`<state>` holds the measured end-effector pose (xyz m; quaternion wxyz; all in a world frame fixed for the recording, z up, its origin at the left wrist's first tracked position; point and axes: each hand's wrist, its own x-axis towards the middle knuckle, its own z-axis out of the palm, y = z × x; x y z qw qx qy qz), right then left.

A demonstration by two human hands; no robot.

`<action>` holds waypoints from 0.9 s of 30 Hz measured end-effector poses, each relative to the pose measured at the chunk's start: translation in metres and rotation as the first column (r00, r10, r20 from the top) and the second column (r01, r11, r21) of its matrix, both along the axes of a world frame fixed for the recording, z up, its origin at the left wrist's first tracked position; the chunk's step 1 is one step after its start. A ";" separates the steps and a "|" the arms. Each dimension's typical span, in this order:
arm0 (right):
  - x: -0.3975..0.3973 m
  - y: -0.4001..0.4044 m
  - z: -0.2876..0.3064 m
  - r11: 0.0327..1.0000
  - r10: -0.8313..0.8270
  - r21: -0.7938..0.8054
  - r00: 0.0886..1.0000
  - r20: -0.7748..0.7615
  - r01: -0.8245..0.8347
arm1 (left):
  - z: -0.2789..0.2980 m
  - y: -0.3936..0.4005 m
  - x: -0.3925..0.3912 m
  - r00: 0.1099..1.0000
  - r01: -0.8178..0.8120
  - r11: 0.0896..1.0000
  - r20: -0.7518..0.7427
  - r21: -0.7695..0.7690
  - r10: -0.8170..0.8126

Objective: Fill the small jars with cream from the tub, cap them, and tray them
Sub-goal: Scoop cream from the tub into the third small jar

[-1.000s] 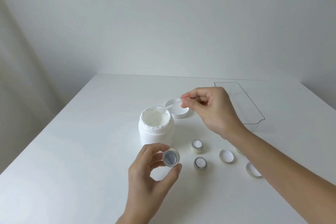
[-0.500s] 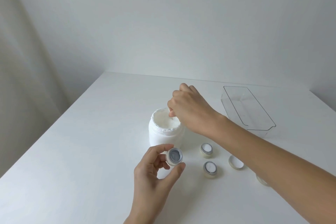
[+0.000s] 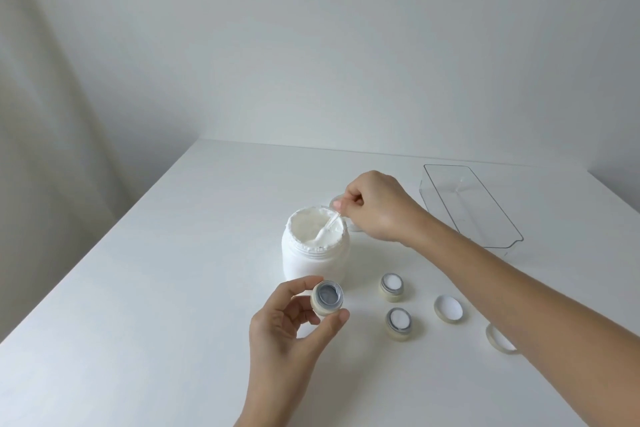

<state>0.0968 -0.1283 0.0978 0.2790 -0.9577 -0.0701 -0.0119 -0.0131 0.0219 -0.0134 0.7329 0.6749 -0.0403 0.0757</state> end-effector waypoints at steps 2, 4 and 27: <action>-0.001 -0.007 -0.001 0.993 -0.059 0.096 0.997 -0.050 0.063 | 0.000 0.001 0.000 1.000 -0.006 1.000 -0.010 -0.011 0.006; -0.001 -0.014 -0.002 0.972 -0.092 0.204 0.990 -0.108 0.113 | -0.001 0.001 0.001 1.000 -0.009 1.000 -0.018 -0.021 0.008; -0.066 -0.033 -0.017 0.972 -0.055 0.222 0.992 -0.110 0.078 | 0.001 0.001 -0.001 0.995 -0.057 0.998 -0.080 -0.029 0.055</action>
